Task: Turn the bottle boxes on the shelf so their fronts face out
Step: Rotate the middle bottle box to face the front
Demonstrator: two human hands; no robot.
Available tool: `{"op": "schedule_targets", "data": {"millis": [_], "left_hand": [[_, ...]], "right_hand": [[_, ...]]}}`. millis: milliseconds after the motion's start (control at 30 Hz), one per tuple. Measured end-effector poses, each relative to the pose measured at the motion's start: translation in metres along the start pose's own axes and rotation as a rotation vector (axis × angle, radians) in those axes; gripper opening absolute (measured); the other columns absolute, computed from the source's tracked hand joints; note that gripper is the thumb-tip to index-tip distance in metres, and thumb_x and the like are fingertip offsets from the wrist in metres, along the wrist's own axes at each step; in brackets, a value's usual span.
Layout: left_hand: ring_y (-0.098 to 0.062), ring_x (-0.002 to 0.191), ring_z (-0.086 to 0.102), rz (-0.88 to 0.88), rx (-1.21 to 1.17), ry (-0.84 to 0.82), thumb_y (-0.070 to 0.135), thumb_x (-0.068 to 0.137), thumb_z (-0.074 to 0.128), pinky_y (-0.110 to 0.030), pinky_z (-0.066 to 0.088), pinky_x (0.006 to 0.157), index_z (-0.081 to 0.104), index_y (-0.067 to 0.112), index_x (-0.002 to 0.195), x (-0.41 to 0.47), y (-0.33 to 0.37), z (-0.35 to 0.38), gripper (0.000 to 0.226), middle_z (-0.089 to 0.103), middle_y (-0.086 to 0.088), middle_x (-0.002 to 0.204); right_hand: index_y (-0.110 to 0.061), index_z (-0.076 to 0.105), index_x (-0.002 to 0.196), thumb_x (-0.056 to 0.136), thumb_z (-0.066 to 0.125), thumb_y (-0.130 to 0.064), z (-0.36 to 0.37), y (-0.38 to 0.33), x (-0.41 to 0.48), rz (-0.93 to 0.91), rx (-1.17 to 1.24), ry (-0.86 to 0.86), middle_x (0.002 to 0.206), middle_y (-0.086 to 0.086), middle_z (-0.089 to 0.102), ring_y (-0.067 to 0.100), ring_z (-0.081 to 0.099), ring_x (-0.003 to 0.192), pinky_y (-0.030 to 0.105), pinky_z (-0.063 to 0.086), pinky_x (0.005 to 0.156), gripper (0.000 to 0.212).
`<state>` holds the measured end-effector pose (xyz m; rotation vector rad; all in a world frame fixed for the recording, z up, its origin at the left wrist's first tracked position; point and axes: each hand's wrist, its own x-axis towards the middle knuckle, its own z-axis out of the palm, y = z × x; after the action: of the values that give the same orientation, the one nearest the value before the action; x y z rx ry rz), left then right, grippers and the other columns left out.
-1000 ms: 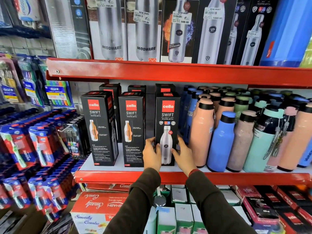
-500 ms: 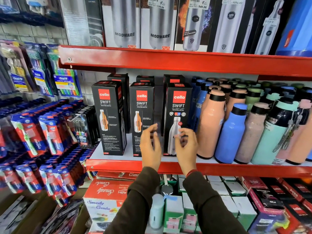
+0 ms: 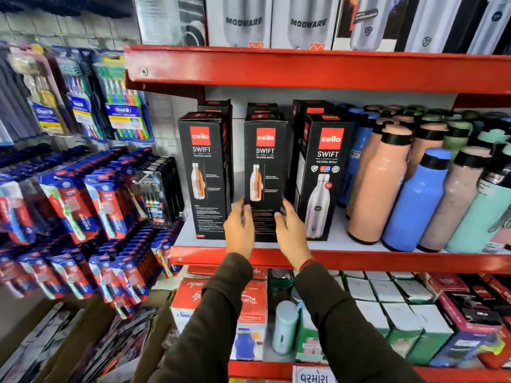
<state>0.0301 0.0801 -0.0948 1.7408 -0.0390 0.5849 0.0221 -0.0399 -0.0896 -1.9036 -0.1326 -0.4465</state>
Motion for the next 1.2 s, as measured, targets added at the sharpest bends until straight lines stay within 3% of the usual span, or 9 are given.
{"op": "schedule_targets", "data": {"millis": [100,200,333,433,567,700,867,1033,1200], "left_hand": [[0.012,0.095,0.056,-0.013,-0.021,-0.023,0.02,0.102,0.05,0.01,0.034,0.079,0.052,0.01,0.141,0.004,-0.006,-0.004,0.04,0.067,-0.01,0.127],[0.019,0.098,0.056,-0.009,-0.076,-0.035,0.022,0.1,0.055,0.008,0.038,0.081,0.055,0.016,0.139,0.004,-0.006,-0.009,0.04,0.068,-0.003,0.126],[-0.006,0.113,0.061,0.049,-0.2,-0.012,0.033,0.096,0.06,-0.025,0.051,0.091,0.063,0.031,0.13,0.001,-0.002,-0.012,0.034,0.068,-0.009,0.115],[0.0,0.11,0.066,0.062,-0.284,0.026,0.045,0.098,0.052,-0.035,0.056,0.095,0.072,0.034,0.116,-0.004,0.001,-0.014,0.029,0.073,0.017,0.112],[-0.012,0.109,0.068,0.03,-0.365,0.036,0.055,0.099,0.04,-0.048,0.06,0.09,0.073,0.04,0.11,-0.01,0.003,-0.014,0.038,0.072,0.016,0.117],[-0.012,0.118,0.063,0.103,-0.3,0.036,0.04,0.105,0.034,-0.039,0.052,0.103,0.067,0.031,0.122,-0.008,0.004,-0.016,0.038,0.069,0.01,0.124],[-0.006,0.136,0.04,0.123,-0.087,-0.029,0.016,0.106,0.038,-0.004,0.027,0.107,0.04,0.01,0.148,0.01,0.003,-0.012,0.043,0.046,-0.006,0.15],[-0.012,0.119,0.052,0.014,-0.087,-0.125,0.018,0.104,0.045,-0.004,0.034,0.089,0.05,0.008,0.14,0.02,-0.008,-0.016,0.038,0.059,-0.005,0.131],[-0.002,0.095,0.061,-0.006,-0.14,-0.127,0.02,0.102,0.048,-0.001,0.044,0.074,0.054,0.013,0.127,0.013,-0.016,-0.018,0.027,0.064,0.004,0.107]], "right_hand": [[-0.017,0.034,0.151,0.101,0.046,-0.011,0.006,0.001,-0.002,0.031,0.044,0.003,0.147,0.008,0.051,0.017,0.047,0.137,0.036,0.035,0.117,0.051],[-0.018,0.032,0.152,0.097,0.053,-0.007,0.006,0.001,-0.003,0.025,0.044,0.009,0.145,0.006,0.053,0.017,0.05,0.134,0.043,0.04,0.115,0.06],[-0.025,0.034,0.149,0.08,0.075,-0.011,0.001,0.0,-0.003,-0.011,0.026,0.002,0.136,-0.002,0.059,0.011,0.055,0.127,0.04,0.047,0.109,0.081],[-0.031,0.036,0.143,0.067,0.088,-0.027,0.0,-0.004,-0.001,-0.019,0.009,0.023,0.128,-0.008,0.063,0.009,0.059,0.122,0.038,0.051,0.104,0.092],[-0.033,0.038,0.137,0.058,0.093,-0.039,0.001,-0.01,0.001,-0.049,-0.019,0.087,0.126,-0.012,0.062,0.004,0.058,0.12,0.03,0.051,0.103,0.096],[-0.035,0.04,0.135,0.053,0.089,-0.043,0.0,-0.015,0.002,-0.076,-0.015,0.103,0.123,-0.015,0.063,0.002,0.059,0.117,0.031,0.052,0.1,0.096],[-0.037,0.038,0.137,0.055,0.086,-0.046,-0.004,-0.019,0.001,-0.074,0.036,0.068,0.128,-0.02,0.058,-0.001,0.056,0.121,0.035,0.051,0.104,0.096],[-0.024,0.009,0.157,0.075,0.079,-0.021,-0.008,-0.018,0.002,-0.086,0.011,0.001,0.162,0.0,0.027,0.012,0.026,0.149,0.042,0.027,0.122,0.108],[-0.028,0.008,0.158,0.089,0.064,-0.023,-0.007,-0.011,0.004,-0.105,-0.088,-0.085,0.165,-0.008,0.013,-0.007,0.01,0.145,0.025,0.014,0.122,0.089]]}}
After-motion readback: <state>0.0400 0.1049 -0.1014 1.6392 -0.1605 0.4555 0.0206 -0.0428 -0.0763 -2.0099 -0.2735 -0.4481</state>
